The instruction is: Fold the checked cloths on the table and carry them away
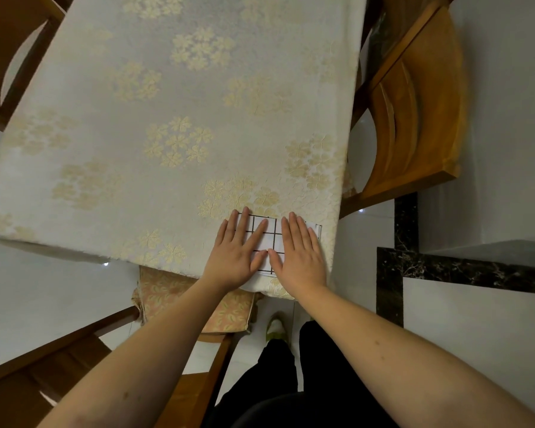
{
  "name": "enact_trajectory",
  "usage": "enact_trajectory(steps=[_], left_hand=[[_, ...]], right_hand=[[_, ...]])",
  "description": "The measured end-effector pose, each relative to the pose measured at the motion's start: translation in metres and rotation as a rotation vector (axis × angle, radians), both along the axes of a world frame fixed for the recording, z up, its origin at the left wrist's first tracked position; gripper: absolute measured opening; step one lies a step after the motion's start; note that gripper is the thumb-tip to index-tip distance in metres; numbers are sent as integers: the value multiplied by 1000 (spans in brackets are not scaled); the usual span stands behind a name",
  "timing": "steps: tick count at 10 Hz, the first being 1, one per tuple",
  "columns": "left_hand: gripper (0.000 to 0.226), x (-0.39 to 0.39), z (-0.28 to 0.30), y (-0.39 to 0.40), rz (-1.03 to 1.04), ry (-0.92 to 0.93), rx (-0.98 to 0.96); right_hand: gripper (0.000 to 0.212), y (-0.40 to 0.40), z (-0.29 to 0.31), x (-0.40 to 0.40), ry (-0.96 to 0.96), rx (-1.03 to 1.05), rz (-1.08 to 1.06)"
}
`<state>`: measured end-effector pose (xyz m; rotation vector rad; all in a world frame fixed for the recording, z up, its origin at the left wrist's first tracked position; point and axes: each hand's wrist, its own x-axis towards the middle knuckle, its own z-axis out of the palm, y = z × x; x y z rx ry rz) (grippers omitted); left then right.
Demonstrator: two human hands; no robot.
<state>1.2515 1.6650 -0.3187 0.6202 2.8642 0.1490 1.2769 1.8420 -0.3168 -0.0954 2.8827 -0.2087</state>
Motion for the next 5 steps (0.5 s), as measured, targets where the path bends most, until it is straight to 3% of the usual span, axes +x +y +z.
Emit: enact_trajectory(steps=[3, 4, 5], left_hand=[[71, -6, 8, 5, 2, -136, -105], [72, -9, 33, 16, 63, -130, -149], [70, 3, 56, 31, 81, -76, -60]], right_hand=[[70, 20, 27, -8, -127, -115, 88], [64, 32, 51, -1, -105, -228, 17], [55, 48, 77, 14, -76, -309, -123]])
